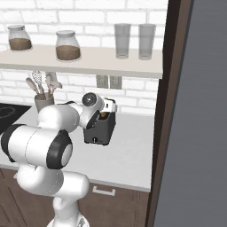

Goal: Start the toaster. Once the lever pops up, take the bread to the plate on the dining counter.

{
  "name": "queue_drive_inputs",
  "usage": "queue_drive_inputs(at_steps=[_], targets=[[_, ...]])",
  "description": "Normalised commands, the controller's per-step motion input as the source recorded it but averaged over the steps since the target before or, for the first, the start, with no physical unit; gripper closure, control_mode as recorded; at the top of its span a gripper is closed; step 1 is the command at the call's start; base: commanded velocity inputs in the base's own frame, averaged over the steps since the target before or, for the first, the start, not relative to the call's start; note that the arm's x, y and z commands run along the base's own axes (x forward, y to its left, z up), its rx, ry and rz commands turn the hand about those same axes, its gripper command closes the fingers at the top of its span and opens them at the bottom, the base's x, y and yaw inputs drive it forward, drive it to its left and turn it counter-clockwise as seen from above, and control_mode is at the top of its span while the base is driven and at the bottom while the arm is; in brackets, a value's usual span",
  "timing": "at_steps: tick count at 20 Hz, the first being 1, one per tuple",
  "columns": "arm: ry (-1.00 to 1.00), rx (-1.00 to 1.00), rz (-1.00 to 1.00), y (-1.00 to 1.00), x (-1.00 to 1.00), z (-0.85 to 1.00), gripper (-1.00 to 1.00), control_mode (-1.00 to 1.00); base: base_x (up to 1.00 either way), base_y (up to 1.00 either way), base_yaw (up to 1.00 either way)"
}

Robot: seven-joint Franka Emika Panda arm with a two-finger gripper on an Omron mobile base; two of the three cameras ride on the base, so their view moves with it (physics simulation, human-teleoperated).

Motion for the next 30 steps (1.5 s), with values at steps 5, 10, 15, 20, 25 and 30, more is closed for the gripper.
queue_drive_inputs(at_steps=[5, 10, 15, 20, 25, 30], targets=[[0.00, 0.00, 0.00, 0.00, 0.00, -0.08, -1.00, -1.00, 0.00, 0.00, 0.00], [0.00, 0.00, 0.00, 0.00, 0.01, 0.00, -1.00, -1.00, 0.00, 0.00, 0.00], [0.00, 0.00, 0.00, 0.00, 0.00, 0.00, -1.00, -1.00, 0.00, 0.00, 0.00], [0.00, 0.00, 0.00, 0.00, 0.03, 0.00, -1.00, -1.00, 0.00, 0.00, 0.00], [0.00, 0.00, 0.00, 0.00, 0.08, 0.00, -1.00, -1.00, 0.00, 0.00, 0.00], [0.00, 0.00, 0.00, 0.00, 0.00, 0.00, -1.00, -1.00, 0.00, 0.00, 0.00]])
